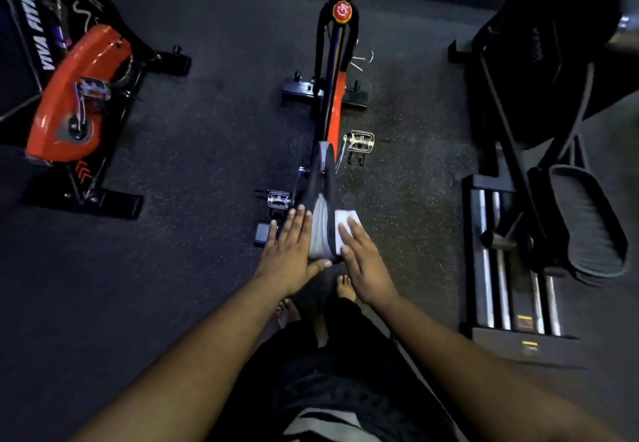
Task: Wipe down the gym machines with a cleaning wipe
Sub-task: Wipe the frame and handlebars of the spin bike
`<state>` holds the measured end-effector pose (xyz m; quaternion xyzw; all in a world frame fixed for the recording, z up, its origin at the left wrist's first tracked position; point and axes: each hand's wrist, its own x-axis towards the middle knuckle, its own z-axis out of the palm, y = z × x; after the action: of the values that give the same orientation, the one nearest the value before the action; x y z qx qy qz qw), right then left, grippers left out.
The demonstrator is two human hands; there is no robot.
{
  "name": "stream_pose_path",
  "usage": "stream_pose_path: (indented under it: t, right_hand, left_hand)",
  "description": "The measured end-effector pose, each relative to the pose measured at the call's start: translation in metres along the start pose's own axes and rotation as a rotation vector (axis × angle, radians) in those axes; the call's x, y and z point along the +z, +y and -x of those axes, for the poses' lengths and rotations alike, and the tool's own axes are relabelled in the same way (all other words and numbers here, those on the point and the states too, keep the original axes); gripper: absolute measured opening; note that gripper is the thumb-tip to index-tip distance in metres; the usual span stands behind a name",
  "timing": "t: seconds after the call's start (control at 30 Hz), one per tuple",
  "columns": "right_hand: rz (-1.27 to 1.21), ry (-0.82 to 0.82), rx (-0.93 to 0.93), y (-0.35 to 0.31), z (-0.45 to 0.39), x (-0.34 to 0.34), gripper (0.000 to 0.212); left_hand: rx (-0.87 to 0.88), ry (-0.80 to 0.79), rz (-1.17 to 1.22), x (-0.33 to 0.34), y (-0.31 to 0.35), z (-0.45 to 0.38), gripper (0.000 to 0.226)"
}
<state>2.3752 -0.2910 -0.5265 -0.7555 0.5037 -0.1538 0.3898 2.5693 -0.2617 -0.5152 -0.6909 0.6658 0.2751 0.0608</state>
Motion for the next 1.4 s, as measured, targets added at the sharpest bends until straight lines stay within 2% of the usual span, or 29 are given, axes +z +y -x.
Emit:
stream_pose_path:
  t: [0.07, 0.13, 0.2, 0.27, 0.5, 0.63, 0.73, 0.87, 0.97, 1.1, 1.3, 1.4]
  right_hand:
    - [-0.094, 0.069, 0.025, 0.006, 0.003, 0.002, 0.047]
    - [-0.155, 0.089, 0.095, 0.001, -0.024, 0.002, 0.047]
    - [-0.136, -0.005, 0.129, 0.000, -0.060, 0.001, 0.056]
    - [-0.096, -0.073, 0.076, 0.003, -0.077, 0.002, 0.062]
    - [-0.100, -0.121, -0.068, 0.033, -0.019, 0.007, 0.063]
    - [-0.178, -0.235, 0.035, 0.030, -0.087, 0.001, 0.070]
    - [-0.166, -0.236, 0.034, 0.029, -0.086, 0.002, 0.072]
    - [0.003, -0.232, -0.051, 0.036, -0.013, -0.005, 0.069]
    - [0.195, -0.271, -0.028, 0.030, -0.028, -0.004, 0.071]
    - [0.319, -0.319, -0.031, 0.021, -0.067, -0.009, 0.081]
    - [0.555, -0.214, -0.070, 0.020, 0.008, 0.017, 0.091]
    - [0.657, -0.236, -0.147, -0.003, -0.003, 0.023, 0.100]
  left_hand:
    - [-0.009, -0.005, -0.012, 0.001, 0.004, -0.007, 0.112]
    - [-0.032, -0.008, -0.022, 0.003, 0.008, -0.009, 0.114]
    - [-0.054, -0.011, -0.043, 0.002, 0.012, -0.009, 0.113]
    - [-0.057, -0.029, -0.050, -0.002, 0.012, -0.007, 0.113]
    - [-0.075, -0.131, -0.047, -0.008, 0.012, -0.010, 0.112]
    - [-0.094, -0.159, -0.022, -0.009, 0.012, -0.011, 0.113]
    - [-0.105, -0.183, -0.033, -0.011, 0.013, -0.011, 0.113]
    - [-0.101, -0.162, -0.021, -0.008, 0.011, -0.011, 0.114]
    - [-0.096, -0.147, 0.000, -0.007, 0.011, -0.009, 0.112]
    - [-0.094, -0.146, 0.006, -0.007, 0.010, -0.009, 0.112]
    - [0.005, 0.040, 0.066, 0.010, -0.010, 0.001, 0.107]
    - [-0.003, 0.032, 0.043, 0.017, -0.032, 0.020, 0.105]
